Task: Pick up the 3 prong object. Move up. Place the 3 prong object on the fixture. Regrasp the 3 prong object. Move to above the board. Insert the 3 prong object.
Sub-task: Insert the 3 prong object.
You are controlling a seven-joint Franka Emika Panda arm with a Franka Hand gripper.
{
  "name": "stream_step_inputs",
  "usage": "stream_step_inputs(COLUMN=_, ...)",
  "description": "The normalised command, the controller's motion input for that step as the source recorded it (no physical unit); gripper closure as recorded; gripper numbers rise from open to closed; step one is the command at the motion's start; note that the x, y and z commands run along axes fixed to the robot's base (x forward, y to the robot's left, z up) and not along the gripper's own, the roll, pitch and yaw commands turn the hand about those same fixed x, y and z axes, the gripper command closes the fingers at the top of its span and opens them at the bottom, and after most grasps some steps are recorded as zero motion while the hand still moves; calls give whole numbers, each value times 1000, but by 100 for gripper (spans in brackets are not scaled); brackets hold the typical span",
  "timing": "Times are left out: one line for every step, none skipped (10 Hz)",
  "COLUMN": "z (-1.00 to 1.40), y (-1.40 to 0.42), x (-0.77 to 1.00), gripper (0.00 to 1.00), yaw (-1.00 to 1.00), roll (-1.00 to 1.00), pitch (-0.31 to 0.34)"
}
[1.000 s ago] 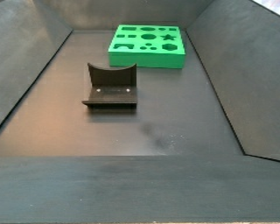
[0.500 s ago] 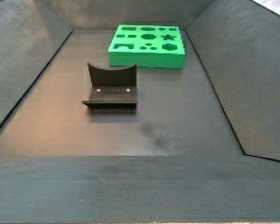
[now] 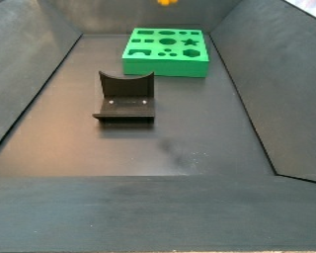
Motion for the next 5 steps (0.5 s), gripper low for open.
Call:
stream_step_inputs(z=-623, y=571, x=0, gripper=100, yaw=-389, roll=-66, pitch=-71)
stream_step_inputs(z=-646, y=546, x=-97, gripper=100, yaw=-486, roll=0, pitch=-64)
stream_step_inputs(z=-680, y=234, x=-46, gripper=100, yaw=-829, roll=0, pitch=-37)
stream_step_inputs(z=-643, y=123, x=-91, gripper=100, yaw=-920, roll=0, pitch=-64)
stream_step_inputs(z=-580, y=63, x=-200, gripper=100, yaw=-951, roll=0, pitch=-99)
